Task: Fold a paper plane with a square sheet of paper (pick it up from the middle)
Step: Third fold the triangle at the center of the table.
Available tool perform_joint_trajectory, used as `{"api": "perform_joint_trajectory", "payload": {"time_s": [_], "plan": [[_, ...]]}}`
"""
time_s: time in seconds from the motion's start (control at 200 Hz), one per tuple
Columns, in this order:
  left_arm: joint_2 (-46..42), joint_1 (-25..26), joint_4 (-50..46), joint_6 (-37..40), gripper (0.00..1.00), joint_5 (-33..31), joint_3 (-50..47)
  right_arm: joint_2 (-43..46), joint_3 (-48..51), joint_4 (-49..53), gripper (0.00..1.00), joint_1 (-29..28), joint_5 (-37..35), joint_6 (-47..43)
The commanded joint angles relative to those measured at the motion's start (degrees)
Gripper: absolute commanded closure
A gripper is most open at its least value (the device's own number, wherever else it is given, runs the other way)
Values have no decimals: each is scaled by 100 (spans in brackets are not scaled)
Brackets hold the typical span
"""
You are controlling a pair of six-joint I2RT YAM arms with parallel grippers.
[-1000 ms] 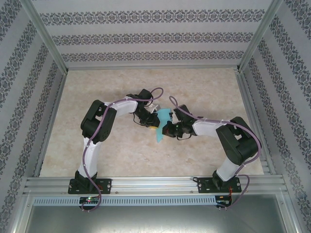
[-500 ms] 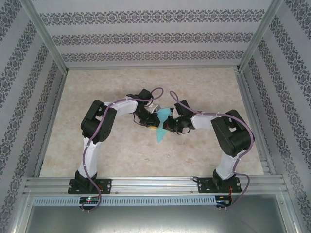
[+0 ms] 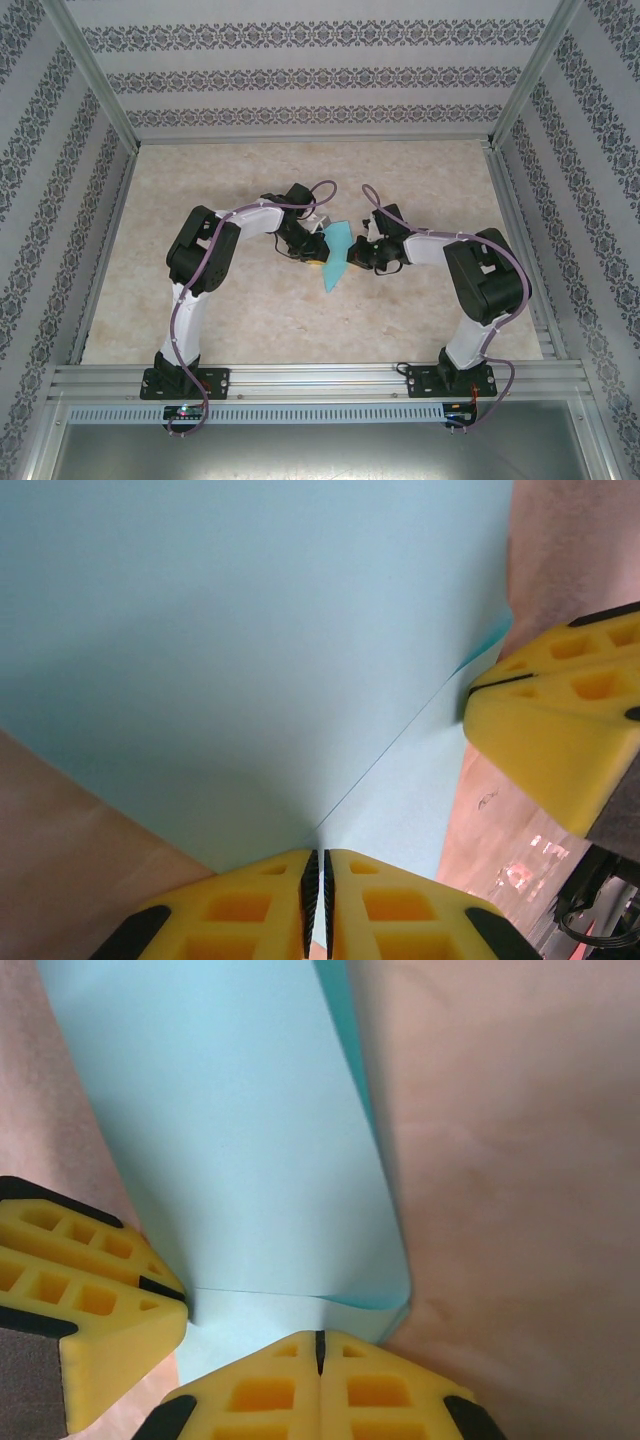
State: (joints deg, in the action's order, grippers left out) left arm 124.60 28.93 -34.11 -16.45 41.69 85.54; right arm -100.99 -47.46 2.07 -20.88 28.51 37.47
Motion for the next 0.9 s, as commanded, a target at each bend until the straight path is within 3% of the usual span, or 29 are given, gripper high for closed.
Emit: {"api": "perform_joint_trajectory", "payload": {"time_s": [0.0, 0.35, 0.894], "plan": [[439, 51, -461, 212, 83, -807, -156, -64, -79, 545, 98, 160, -604, -270], [421, 52, -472, 246, 83, -794, -152, 422, -471, 879, 98, -38, -673, -321], [392, 50, -483, 268, 83, -821, -173, -452, -818, 907, 98, -6, -672, -481]]}}
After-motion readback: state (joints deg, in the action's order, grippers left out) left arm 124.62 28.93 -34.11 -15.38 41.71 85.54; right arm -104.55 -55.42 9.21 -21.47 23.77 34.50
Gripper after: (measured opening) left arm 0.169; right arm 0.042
